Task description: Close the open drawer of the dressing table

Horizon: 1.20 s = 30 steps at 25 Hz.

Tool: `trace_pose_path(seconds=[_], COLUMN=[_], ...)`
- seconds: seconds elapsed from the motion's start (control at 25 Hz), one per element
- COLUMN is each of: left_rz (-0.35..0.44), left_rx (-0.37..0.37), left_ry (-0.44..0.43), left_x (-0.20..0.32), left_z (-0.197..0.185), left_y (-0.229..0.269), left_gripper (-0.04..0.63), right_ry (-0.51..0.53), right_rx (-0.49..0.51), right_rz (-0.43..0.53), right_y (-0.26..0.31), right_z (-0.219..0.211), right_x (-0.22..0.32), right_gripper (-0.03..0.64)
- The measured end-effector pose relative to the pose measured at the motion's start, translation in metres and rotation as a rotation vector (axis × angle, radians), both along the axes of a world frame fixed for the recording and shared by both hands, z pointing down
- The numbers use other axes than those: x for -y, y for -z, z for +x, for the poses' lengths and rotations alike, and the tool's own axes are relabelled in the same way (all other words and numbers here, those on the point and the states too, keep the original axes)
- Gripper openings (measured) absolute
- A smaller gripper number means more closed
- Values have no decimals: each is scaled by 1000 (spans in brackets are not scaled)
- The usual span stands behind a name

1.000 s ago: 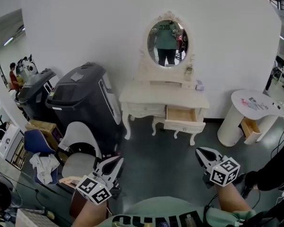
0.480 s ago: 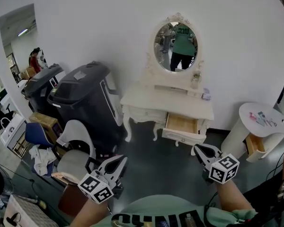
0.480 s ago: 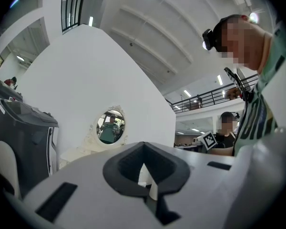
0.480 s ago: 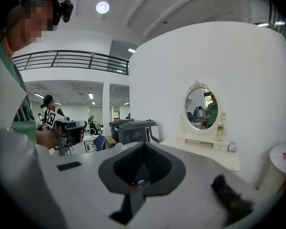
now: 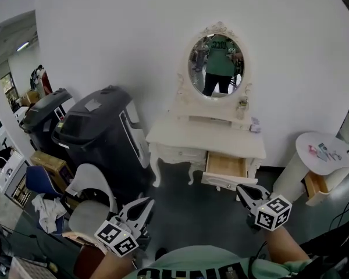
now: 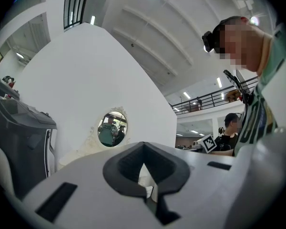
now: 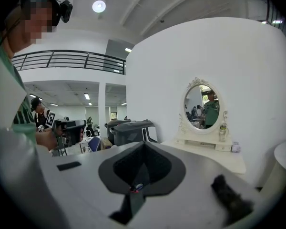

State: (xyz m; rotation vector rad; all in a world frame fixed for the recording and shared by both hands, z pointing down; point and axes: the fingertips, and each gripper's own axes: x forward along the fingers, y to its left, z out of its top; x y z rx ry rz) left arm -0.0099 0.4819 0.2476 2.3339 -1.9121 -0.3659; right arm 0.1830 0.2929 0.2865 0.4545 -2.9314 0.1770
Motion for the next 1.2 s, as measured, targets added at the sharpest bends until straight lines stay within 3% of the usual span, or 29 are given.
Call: trace_pose_path(seconds=[0.64,0.92,1.2], left_rz=[22,-6,-43], left_rx=[6,4,-9], left_ry=[-154,-186,-187], left_x=[46,77,138], left_z=[-194,-214,-199], left_y=[16,9,-4], left_gripper=[3,3,3], right_ry=[-160,-182,-145], right_rx=[33,16,20], right_rz=[21,-9,-46], right_y=[27,16,-5], right_z=[-166,-188,-186], right_x=[21,47,106], right_gripper=[11,11,11])
